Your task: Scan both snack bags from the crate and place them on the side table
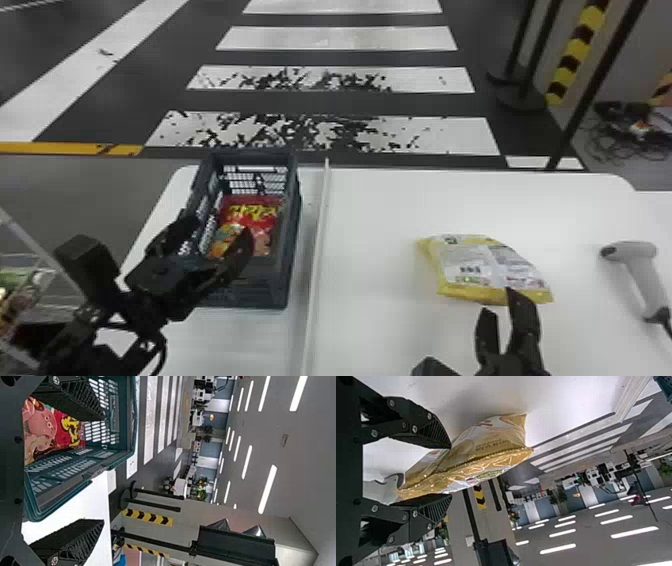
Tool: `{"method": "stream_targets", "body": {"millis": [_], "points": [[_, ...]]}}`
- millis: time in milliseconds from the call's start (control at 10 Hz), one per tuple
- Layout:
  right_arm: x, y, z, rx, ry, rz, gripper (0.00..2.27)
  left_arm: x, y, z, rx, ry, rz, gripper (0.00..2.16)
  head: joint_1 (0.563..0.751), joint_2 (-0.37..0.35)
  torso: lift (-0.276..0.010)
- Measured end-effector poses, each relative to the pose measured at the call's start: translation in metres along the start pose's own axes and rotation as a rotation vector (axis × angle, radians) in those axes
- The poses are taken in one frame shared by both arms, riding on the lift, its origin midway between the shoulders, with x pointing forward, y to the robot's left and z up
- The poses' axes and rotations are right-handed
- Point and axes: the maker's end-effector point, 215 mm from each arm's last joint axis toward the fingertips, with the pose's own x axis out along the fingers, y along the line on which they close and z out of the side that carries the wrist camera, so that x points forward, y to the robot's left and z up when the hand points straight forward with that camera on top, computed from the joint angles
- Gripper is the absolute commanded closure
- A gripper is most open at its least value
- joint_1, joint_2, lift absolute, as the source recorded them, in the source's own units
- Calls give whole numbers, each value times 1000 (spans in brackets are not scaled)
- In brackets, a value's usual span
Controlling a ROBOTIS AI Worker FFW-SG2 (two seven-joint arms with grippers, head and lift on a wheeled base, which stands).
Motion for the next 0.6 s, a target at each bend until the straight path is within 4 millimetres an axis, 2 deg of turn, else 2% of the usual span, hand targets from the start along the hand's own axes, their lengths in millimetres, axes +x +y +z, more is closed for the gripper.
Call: {"method": "stream_targets", "body": {"millis": [400, 600], "points": [[-25, 23, -13, 315, 133, 365, 70, 0, 1, -2, -10, 2, -1, 83, 695, 72, -95], [-35, 31, -4, 571, 153, 577, 97, -1, 2, -3, -12, 1, 1, 83, 695, 89, -95]]}}
